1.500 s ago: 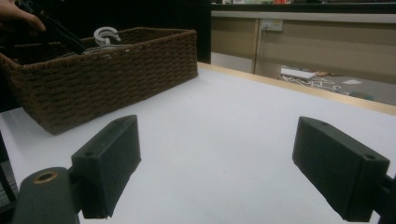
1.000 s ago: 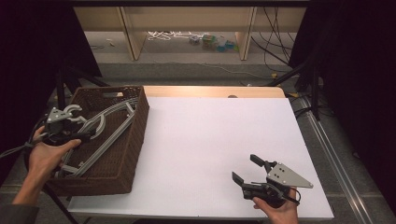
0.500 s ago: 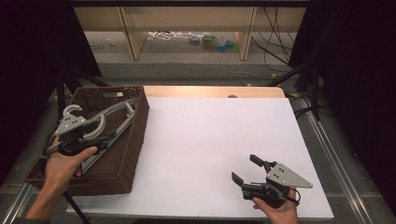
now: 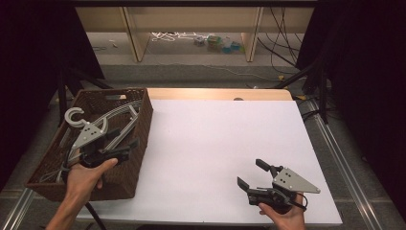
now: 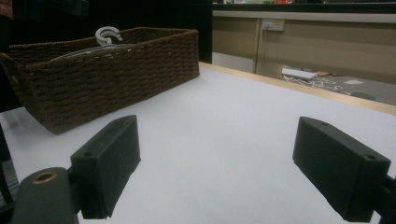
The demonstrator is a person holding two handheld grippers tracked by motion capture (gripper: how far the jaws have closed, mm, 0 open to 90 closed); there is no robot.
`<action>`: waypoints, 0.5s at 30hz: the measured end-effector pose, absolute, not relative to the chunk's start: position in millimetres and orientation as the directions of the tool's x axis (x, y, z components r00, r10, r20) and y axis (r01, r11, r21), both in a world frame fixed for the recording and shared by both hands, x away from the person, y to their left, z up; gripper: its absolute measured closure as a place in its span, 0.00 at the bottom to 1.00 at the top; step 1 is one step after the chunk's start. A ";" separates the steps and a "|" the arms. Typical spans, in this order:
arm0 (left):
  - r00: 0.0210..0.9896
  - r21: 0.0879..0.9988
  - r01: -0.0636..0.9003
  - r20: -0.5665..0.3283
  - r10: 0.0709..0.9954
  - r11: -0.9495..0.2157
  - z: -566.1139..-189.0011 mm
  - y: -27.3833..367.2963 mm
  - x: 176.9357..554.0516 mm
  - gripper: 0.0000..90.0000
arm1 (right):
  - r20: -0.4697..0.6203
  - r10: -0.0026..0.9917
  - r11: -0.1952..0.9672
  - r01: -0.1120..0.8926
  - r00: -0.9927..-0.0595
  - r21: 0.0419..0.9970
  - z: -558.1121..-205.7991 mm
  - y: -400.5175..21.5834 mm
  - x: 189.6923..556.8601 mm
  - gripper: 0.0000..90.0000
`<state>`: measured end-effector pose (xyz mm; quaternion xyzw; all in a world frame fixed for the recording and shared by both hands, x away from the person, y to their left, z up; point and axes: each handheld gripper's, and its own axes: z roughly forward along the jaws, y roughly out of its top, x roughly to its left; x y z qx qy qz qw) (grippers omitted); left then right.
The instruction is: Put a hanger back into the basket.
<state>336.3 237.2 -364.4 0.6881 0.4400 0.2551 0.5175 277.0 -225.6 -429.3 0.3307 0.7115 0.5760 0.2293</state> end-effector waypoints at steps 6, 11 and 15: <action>0.511 0.939 0.335 -0.111 0.853 -0.079 -369.5 223.2 334.2 0.24 | 0.050 0.729 0.118 0.197 -0.683 0.973 -429.1 -226.3 277.4 0.17; 0.538 0.947 0.308 -0.097 0.838 -0.088 -372.0 211.3 331.0 0.23 | 0.056 0.728 0.114 0.202 -0.684 0.973 -429.2 -225.7 277.5 0.17; 0.566 0.949 0.293 -0.076 0.821 -0.114 -380.3 203.7 329.3 0.23 | 0.046 0.731 0.117 0.192 -0.681 0.974 -429.5 -225.3 277.4 0.17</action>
